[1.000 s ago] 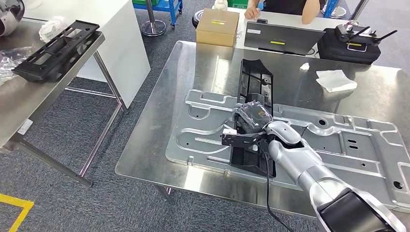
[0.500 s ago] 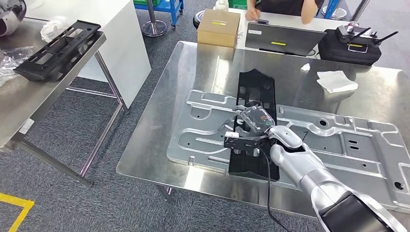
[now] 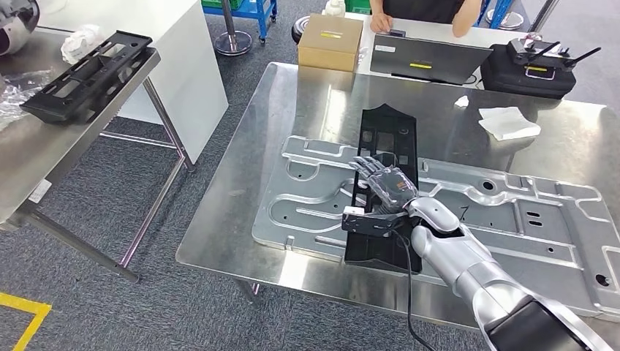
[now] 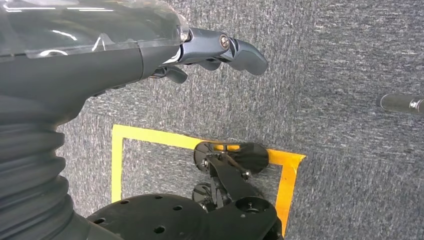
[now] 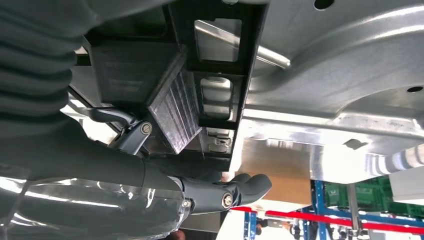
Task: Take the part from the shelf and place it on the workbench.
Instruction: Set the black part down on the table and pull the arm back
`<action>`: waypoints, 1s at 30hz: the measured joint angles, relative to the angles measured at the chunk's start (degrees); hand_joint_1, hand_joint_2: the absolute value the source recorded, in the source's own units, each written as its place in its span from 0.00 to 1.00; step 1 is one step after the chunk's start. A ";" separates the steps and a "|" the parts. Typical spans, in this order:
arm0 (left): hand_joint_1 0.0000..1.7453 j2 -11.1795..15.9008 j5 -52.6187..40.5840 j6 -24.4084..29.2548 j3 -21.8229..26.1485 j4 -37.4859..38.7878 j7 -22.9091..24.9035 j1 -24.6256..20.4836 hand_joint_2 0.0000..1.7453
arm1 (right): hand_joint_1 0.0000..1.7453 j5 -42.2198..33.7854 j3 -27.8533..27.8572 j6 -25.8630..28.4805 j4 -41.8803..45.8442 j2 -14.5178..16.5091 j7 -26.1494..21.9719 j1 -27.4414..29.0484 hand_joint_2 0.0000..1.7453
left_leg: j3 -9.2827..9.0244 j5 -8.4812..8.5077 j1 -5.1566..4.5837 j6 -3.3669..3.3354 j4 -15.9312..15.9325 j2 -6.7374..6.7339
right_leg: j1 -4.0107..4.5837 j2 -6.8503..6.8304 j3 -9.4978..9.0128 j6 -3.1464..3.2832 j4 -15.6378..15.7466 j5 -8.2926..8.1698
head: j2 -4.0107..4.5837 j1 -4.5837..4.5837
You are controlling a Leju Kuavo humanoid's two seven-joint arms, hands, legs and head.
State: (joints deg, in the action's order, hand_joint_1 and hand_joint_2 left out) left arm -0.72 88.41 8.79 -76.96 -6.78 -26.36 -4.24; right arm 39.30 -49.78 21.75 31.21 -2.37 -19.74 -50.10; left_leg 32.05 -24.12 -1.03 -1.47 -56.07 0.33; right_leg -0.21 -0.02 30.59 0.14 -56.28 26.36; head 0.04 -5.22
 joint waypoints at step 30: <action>0.00 0.67 1.02 -1.20 1.42 -0.06 -1.84 0.09 0.00 | 0.00 2.76 -0.09 1.63 -0.05 -2.20 0.77 0.11 0.00 | 0.43 0.50 0.07 -1.79 -0.07 -0.19 | -0.46 0.02 4.98 -1.53 -11.46 6.86 | 0.00 0.00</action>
State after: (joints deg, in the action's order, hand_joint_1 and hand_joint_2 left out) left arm -0.05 89.43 7.59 -75.54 -6.84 -28.20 -4.15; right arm 42.06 -49.87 23.38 31.16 -4.57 -18.96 -49.99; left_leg 32.48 -23.62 -0.96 -3.26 -56.13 0.15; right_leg -0.67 0.00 35.57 -1.38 -67.73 33.22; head 0.04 -5.22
